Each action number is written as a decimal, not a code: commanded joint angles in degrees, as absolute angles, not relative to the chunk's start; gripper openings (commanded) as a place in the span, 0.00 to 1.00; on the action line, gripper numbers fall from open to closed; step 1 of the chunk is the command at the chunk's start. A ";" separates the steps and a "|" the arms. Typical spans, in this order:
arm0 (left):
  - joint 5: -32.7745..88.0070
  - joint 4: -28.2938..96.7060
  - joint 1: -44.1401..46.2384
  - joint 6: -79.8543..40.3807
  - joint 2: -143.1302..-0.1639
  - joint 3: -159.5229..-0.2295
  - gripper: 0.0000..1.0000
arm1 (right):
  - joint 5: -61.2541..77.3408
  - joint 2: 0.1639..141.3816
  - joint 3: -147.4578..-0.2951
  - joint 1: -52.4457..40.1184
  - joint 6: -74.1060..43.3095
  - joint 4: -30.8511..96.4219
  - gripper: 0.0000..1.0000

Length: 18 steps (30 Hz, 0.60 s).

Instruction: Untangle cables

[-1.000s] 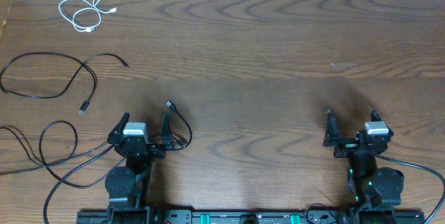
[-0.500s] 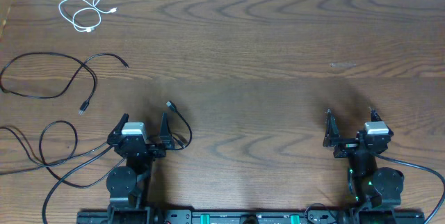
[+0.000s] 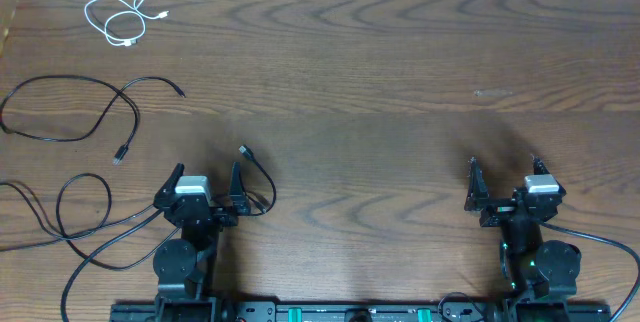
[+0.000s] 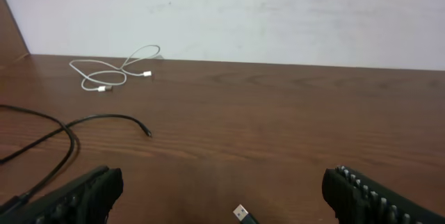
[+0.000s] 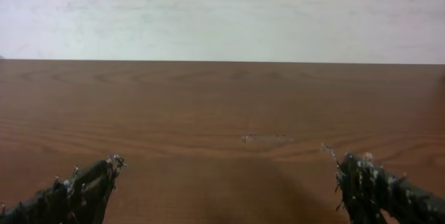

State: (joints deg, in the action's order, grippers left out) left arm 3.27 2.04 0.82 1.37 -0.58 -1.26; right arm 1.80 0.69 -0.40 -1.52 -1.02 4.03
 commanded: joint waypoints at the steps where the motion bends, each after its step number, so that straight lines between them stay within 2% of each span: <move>1: 3.14 4.23 0.99 3.40 -0.08 -0.23 0.98 | 1.48 0.32 -0.34 -1.17 -1.63 4.34 0.99; 18: 2.79 4.01 0.99 2.76 -0.16 -0.23 0.98 | 1.48 0.32 -0.34 -1.17 -1.63 4.34 0.99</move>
State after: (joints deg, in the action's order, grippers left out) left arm 3.25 2.04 0.82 1.98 -0.58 -1.26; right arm 1.80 0.69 -0.40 -1.52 -1.02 4.03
